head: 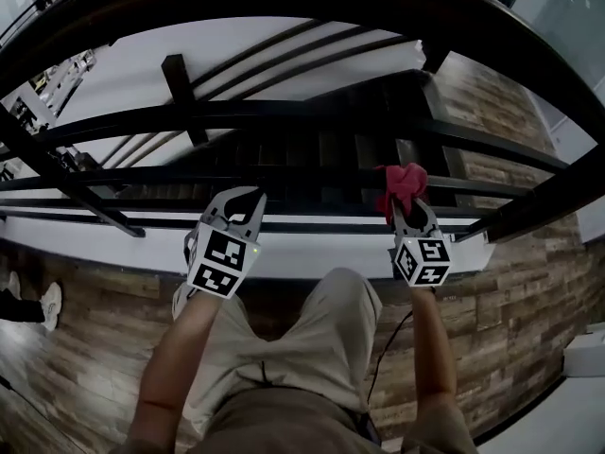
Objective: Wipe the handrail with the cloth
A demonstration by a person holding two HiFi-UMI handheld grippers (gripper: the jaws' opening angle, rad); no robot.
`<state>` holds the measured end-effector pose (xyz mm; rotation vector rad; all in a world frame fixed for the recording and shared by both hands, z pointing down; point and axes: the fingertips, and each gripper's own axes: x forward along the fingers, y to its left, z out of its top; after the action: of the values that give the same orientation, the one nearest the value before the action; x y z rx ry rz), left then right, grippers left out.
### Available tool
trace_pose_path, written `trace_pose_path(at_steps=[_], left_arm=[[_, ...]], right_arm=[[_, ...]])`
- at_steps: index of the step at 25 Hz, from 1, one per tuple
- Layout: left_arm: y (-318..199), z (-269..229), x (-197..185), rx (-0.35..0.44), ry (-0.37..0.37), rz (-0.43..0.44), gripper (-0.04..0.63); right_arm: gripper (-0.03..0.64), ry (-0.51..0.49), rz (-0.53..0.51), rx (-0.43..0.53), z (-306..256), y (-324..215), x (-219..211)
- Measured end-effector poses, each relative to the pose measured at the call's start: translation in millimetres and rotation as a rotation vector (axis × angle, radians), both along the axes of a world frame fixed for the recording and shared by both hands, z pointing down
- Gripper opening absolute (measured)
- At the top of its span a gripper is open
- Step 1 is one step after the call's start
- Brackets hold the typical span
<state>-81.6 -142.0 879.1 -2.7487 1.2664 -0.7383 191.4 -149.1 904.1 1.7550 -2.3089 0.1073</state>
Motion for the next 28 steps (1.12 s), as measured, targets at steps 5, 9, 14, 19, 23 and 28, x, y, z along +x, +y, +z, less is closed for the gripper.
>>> trace_pose_path(at_steps=[5,9,14,19,23,28], left_arm=[[-4.6,5.2,-72.3,0.011,0.016,-0.097,0.017],[-3.6,9.3,-115.9,0.003,0.017,-0.155,0.017],[-2.3,7.8,-163.6,-0.002,0.02,-0.212,0.017],[0.8,25.9,-204.7,0.003,0.027,-0.264,0.017],[6.4,40.1,-245.6,-0.004,0.042,-0.334,0.017],[17.9,47.0,-306.0,-0.004,0.052,-0.423,0.017]], right_arm=[[0.071,-0.025,-0.127,-0.008,0.4,-1.8,-84.1],[0.071,-0.029,-0.203,-0.002,0.4,-2.5,-127.9],[0.071,0.014,-0.325,-0.012,-2.1,-4.3,-219.3],[0.071,0.04,-0.403,0.004,8.5,-10.0,-291.6],[0.071,0.05,-0.481,-0.01,15.9,-13.8,-350.5],[0.071,0.071,-0.589,0.002,20.0,-16.4,-452.7]])
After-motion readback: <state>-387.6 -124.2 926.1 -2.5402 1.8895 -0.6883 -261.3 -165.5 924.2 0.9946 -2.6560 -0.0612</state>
